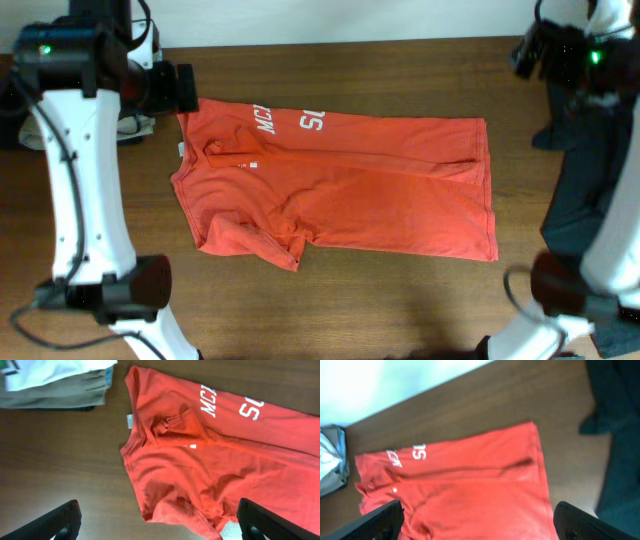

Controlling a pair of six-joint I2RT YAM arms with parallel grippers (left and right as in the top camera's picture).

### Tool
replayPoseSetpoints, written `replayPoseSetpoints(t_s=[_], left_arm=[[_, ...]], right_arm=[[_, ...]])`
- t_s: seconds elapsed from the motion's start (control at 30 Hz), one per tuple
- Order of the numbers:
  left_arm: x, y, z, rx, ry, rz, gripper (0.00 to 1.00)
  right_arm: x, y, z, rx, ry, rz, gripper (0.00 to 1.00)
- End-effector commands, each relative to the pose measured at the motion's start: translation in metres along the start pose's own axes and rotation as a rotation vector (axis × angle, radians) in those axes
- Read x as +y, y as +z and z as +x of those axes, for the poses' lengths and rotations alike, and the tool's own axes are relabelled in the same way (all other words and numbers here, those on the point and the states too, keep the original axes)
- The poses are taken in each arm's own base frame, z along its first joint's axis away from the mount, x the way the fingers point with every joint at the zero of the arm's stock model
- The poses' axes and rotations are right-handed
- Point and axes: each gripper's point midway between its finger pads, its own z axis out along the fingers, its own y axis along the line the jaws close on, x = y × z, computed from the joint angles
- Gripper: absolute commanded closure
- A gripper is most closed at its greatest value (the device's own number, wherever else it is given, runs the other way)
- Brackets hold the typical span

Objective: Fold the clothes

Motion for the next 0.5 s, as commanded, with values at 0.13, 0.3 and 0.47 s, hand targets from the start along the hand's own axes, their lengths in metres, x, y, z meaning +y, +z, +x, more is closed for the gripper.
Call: replayPoseSetpoints(t_s=[0.13, 0.3, 0.47], left_arm=[[-0.002, -0.038, 0.051, 0.016, 0.023, 0.016, 0.01], [-0.002, 0.02, 0.09, 0.174, 0.031, 0.011, 0.01], [0.003, 0.108, 0.137, 0.324, 0.029, -0.005, 0.19]], right_arm=[[-0.031, -0.036, 0.097, 0.098, 0.006, 0.134, 0.01], [-0.048, 0.005, 0.138, 0.159, 0.017, 0.141, 0.01], [-0.069, 0.066, 0.189, 0.329, 0.053, 0.145, 0.01]])
